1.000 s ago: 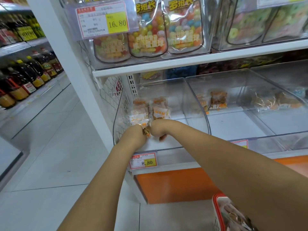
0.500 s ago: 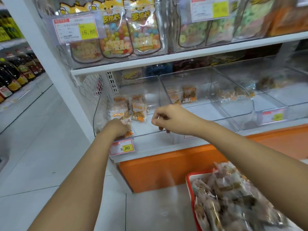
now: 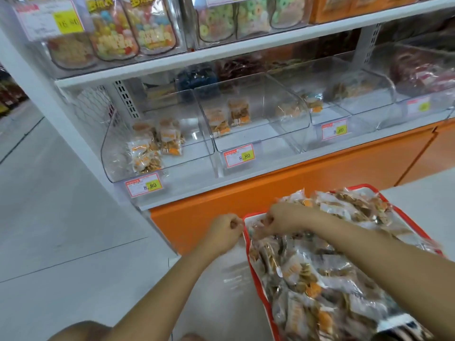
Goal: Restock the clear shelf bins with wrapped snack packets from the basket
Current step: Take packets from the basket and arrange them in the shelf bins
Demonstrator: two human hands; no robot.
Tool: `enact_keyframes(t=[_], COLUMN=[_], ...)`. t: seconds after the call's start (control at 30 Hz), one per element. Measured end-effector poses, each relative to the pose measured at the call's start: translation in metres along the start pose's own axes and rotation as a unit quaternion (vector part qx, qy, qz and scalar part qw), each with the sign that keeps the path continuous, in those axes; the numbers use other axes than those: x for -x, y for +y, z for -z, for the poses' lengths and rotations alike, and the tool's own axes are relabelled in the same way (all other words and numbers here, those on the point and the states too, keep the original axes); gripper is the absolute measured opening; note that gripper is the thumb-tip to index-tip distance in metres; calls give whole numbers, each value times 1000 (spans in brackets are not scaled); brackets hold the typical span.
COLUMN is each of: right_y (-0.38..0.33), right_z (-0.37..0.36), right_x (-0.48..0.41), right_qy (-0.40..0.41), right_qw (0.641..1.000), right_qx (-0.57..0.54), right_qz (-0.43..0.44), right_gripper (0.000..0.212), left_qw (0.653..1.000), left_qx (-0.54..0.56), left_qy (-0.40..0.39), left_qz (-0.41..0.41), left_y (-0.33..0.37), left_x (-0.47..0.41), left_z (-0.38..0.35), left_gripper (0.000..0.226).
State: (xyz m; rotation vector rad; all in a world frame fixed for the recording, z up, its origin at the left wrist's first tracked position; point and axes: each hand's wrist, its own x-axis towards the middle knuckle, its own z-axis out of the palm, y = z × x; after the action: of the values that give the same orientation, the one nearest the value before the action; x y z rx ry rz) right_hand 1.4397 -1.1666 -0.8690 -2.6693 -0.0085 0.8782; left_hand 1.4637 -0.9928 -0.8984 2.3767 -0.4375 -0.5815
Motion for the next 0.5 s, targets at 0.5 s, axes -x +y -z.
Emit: enact_keyframes(t=[0.5], right_y=[-4], right_z=[-1], right_x=[39], right_qy=[189], right_qw=[978], right_qx=[60], right_qz=[62], right_gripper=[27], left_qw=[939], left_qx=[269], left_qy=[-137], left_qz=[163], left_y=[14], left_x=[15], left_z=[8], left_gripper=[56])
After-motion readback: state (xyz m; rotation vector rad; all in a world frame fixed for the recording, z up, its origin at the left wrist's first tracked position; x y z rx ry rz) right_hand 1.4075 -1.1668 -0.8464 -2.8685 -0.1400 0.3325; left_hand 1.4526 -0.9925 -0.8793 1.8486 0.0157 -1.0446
